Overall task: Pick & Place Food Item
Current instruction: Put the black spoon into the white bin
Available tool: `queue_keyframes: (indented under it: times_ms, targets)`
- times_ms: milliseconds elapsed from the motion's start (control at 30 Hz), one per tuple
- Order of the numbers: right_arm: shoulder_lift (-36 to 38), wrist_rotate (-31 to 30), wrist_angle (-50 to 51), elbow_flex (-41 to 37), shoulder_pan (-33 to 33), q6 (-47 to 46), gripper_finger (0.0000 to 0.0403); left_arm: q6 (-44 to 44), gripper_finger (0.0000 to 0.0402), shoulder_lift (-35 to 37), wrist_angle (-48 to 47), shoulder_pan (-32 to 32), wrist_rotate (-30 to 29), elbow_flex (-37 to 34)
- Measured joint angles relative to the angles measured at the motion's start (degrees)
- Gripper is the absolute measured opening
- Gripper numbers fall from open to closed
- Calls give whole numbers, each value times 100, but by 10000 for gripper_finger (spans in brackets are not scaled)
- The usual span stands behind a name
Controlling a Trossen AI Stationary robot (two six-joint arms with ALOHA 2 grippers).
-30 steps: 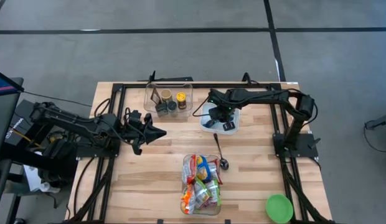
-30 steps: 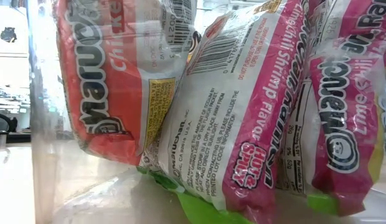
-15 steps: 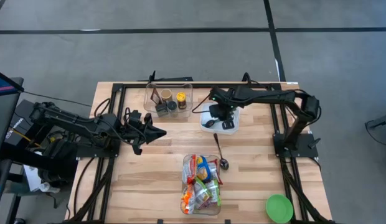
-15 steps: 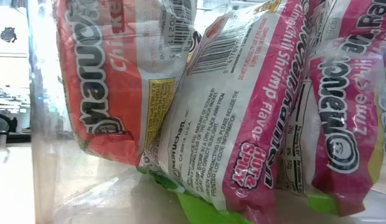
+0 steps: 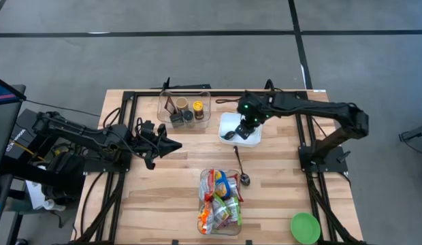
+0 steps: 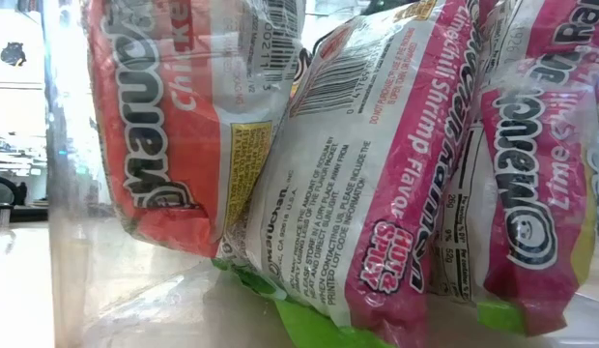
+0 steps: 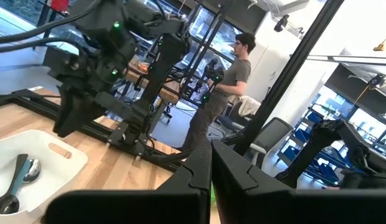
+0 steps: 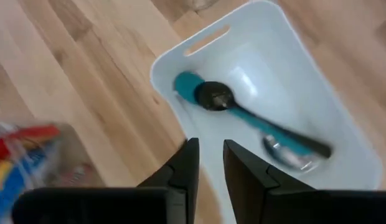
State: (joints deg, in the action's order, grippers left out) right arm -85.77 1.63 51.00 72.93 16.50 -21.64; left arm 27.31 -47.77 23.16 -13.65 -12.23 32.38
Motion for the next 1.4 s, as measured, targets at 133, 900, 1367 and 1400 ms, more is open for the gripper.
queue_keyframes:
  times_ms: [133, 900, 1367, 1400]
  targets:
    - [47, -2, 32, 0, -206, -1031, 68, 0, 0, 0, 1, 1, 0, 0]
    - [-925, -165, 477, -2, -1593, -3042, 67, 0, 0, -2, 25, 0, -28, 2]
    - [-1669, -444, 325, -2, -2019, -3935, 67, 0, 0, -2, 28, 0, -22, 2]
    - [-1675, -446, 336, -8, -2011, -4016, 67, 0, 0, -2, 28, 1, -22, 2]
